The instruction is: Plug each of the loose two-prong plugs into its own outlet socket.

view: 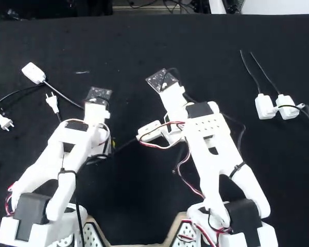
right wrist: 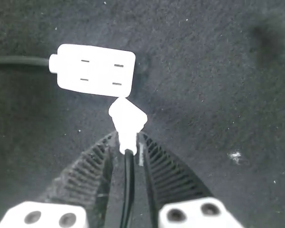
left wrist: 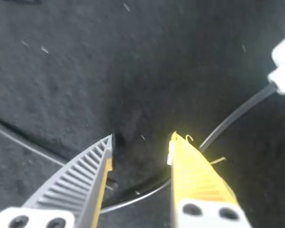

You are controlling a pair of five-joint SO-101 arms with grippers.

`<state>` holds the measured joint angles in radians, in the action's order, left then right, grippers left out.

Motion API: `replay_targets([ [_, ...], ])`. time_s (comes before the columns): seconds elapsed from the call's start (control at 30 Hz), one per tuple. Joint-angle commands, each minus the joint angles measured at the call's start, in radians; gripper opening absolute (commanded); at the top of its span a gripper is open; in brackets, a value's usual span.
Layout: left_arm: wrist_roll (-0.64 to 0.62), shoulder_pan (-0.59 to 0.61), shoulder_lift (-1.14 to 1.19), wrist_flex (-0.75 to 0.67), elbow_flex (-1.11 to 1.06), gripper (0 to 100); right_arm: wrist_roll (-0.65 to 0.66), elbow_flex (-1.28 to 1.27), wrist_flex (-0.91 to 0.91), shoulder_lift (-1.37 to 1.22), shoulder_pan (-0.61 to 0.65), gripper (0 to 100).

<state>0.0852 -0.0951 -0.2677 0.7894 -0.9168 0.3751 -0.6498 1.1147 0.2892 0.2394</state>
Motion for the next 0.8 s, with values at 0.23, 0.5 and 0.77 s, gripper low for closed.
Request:
replay_targets([
  [0.23,-0.015,-0.243,-0.133,0.087,-0.071,20,-0.040,0.005,-0.023,0.013,0.040,1.1],
  [0.5,-0.017,-0.239,-0.215,0.097,-0.148,20,-0.035,0.015,0.029,0.015,0.025,1.1],
  [0.77,-0.014,-0.008,-0.361,0.290,-0.085,20,-0.086,0.255,0.262,0.035,-0.017,1.1],
])
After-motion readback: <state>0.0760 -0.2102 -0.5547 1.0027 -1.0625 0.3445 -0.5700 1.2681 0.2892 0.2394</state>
